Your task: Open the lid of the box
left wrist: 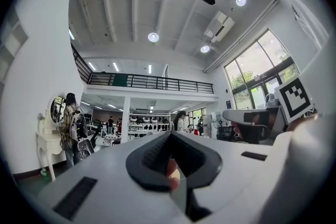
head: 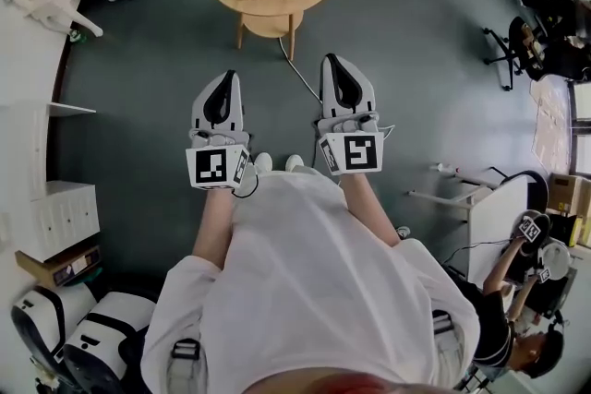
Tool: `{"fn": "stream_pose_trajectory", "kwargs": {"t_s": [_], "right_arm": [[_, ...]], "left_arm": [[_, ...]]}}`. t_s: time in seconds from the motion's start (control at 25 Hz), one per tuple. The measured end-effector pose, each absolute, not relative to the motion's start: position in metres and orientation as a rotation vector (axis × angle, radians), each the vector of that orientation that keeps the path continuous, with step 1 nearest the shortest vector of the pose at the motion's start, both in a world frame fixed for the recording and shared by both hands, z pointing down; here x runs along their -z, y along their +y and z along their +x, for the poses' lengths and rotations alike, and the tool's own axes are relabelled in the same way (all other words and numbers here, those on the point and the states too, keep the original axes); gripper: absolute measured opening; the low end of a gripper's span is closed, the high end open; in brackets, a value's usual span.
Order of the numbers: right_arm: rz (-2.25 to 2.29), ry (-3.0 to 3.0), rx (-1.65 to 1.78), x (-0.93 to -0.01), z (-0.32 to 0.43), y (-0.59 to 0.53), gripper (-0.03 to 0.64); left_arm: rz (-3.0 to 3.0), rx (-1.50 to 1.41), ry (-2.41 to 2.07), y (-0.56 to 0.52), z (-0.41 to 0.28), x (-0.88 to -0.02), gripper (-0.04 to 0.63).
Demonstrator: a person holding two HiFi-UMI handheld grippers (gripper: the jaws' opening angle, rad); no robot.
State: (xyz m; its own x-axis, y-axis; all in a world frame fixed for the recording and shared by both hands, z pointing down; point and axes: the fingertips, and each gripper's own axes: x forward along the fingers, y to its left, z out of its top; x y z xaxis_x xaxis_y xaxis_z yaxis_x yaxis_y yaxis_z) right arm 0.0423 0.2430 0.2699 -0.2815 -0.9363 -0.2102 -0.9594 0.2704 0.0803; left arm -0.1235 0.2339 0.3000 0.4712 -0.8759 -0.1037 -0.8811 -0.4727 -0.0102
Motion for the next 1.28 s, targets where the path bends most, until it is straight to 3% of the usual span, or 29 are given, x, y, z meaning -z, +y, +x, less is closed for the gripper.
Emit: {"fn": "stream_pose_trajectory", "kwargs": {"t_s": [0.84, 1.28], "right_arm": [[-1.722, 2.458, -0.236, -0.292, 0.094, 0.218, -0.002], [-1.775, 2.485, -0.22, -0.312, 0.101, 0.13, -0.002]], "left_arm": [[-2.559, -0.035, 1.645, 0.218, -0.076, -0.303, -0.005], [-2.571, -0.029, 1.638, 0.126, -0.073, -0.321, -0.005]]}}
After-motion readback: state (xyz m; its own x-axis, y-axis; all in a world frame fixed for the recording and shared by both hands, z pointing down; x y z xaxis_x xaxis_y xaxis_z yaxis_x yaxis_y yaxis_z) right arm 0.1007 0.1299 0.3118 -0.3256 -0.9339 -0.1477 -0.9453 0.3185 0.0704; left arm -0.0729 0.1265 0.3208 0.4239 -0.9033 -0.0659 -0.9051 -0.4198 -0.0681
